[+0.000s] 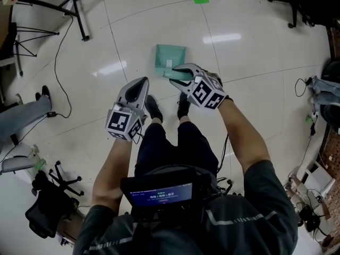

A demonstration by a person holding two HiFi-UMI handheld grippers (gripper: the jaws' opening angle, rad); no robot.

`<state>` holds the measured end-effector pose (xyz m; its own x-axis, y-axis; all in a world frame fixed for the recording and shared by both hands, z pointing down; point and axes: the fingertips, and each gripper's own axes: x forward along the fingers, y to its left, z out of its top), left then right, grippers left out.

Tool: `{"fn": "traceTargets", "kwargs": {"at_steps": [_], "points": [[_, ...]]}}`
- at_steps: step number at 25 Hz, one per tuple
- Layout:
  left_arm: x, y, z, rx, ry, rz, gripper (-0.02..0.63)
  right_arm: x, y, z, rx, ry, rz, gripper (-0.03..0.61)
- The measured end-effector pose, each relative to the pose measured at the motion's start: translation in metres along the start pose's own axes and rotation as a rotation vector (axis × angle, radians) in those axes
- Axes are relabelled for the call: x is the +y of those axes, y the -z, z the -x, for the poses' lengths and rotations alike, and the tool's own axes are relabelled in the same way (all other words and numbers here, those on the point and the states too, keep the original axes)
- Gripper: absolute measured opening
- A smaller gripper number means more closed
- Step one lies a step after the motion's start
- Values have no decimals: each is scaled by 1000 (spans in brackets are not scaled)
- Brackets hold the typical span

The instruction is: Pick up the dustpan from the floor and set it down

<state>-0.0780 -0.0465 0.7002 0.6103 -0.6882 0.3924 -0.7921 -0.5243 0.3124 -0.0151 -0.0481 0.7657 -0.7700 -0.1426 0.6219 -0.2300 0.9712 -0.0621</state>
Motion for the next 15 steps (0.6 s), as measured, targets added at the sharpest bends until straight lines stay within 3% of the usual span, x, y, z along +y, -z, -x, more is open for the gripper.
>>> {"fn": "traceTargets", "kwargs": {"at_steps": [5,9,12,15], "points": [[-41,-111,63,-99,24,-13,23,31,-117,98,-107,-43,-23,161],[-67,-194,118,-181,39,-19,23,63,-214,185,-182,-37,37,161],[-94,-245,168,-249,38,26,23,100,-264,241,-219,-44,62,161],[-129,-294,209,-316,74,8,23,124,-304,286,-275,-26,73,161]]}}
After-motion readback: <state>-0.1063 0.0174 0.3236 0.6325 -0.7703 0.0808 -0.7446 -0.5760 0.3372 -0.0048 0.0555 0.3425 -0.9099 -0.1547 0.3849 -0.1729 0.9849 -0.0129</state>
